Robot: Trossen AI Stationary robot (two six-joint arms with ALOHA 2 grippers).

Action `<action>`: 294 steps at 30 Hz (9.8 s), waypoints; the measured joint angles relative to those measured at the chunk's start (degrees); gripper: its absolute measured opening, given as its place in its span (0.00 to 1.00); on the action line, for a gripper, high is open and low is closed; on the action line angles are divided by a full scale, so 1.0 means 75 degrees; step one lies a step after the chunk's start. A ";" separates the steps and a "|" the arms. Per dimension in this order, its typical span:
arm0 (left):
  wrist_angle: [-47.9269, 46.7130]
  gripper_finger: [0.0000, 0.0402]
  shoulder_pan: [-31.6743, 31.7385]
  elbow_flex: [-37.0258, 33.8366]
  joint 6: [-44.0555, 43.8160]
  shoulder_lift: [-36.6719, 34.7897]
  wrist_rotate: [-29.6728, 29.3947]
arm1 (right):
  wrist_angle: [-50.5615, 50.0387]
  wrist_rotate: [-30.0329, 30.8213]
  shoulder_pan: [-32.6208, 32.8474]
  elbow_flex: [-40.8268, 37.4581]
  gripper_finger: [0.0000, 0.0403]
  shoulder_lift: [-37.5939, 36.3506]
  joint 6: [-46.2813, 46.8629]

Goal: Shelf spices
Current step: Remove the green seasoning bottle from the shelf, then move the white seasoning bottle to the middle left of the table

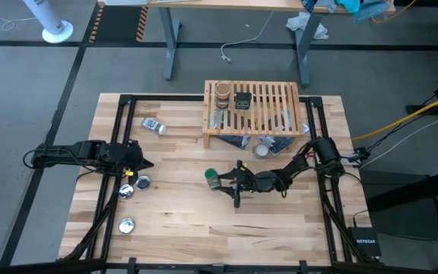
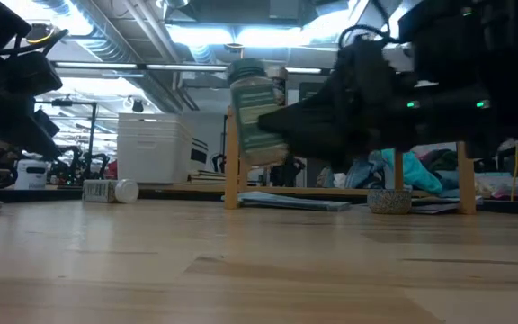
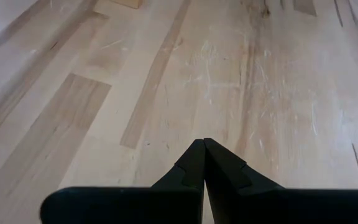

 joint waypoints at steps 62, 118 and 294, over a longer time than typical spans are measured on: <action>0.0005 0.00 -0.0001 -0.0015 0.0000 0.0000 -0.0003 | -0.0565 0.1592 -0.0115 0.2189 0.59 0.2105 -0.1507; 0.0003 0.00 -0.0001 -0.0015 0.0000 0.0002 -0.0005 | 0.1528 0.0390 -0.0214 -0.1154 0.97 -0.0571 -0.0694; 0.6191 0.45 0.7508 0.0740 0.1516 0.8239 0.0005 | 0.1273 -0.1005 -0.0221 -0.1148 0.97 -0.1530 -0.0478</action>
